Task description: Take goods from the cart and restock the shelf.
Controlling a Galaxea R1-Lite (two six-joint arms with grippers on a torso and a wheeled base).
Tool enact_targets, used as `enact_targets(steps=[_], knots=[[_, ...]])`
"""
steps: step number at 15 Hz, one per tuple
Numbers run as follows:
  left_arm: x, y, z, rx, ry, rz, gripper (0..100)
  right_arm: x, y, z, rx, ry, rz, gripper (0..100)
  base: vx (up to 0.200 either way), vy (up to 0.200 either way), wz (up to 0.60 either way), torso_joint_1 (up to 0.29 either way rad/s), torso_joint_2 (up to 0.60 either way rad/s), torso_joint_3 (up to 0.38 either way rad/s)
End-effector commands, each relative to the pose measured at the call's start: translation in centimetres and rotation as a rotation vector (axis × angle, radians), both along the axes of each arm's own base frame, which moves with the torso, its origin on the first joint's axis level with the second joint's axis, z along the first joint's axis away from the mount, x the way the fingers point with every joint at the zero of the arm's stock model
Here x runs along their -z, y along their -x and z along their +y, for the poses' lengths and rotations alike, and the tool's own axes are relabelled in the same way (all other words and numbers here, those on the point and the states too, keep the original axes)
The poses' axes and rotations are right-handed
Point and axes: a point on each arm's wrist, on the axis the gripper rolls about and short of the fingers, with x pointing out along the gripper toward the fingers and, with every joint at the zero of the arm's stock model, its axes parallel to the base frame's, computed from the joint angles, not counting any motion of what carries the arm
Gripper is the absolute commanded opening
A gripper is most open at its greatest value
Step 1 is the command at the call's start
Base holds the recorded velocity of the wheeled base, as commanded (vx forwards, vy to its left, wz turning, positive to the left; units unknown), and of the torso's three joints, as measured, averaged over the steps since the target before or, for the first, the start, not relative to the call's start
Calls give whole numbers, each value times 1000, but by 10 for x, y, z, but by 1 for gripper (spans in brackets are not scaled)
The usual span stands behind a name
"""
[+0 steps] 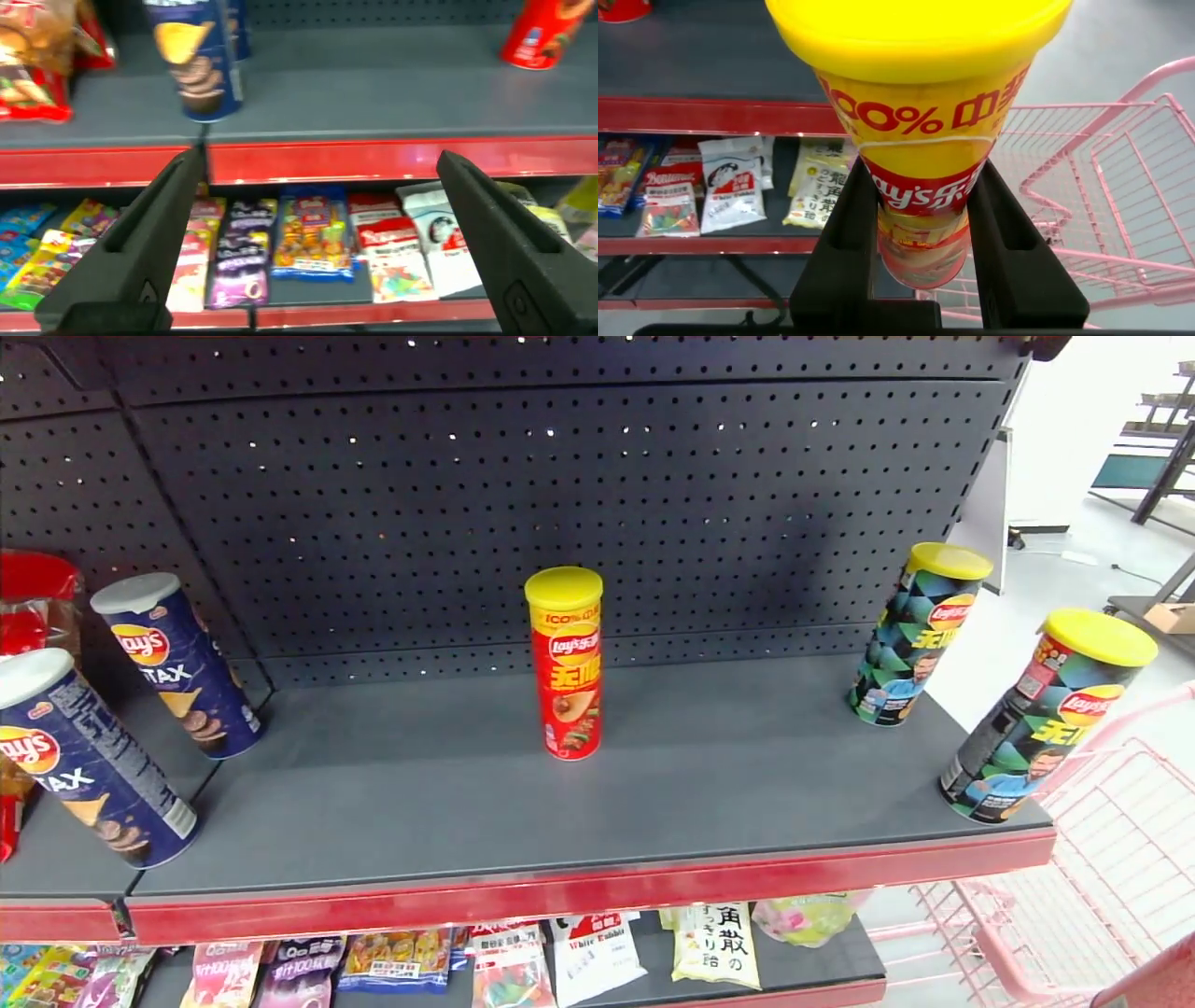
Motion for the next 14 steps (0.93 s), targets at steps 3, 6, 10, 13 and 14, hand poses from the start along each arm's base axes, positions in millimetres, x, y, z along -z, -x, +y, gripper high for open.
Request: enact_targets(steps=[3,6,10,13,14], knots=[[0,0,0,-1,0,0,100,5,2,0,3,2,-8,0,0,67,0,-1,1,1],[0,0,0,-1,2,0,100,18,10,0,3,18,-53,0,0,0,0,0,0,0],[-1,-4,0,11,-3,52,100,14,13,0,-8,18,-82,0,0,0,0,0,0,0],[-47,-6,-5,294,-38,16,100,17,14,2,-144,-32,-83,0,0,0,0,0,0,0],[-122,-38,-7,318,56,62,100,18,14,3,-169,-39,-74,0,0,0,0,0,0,0]])
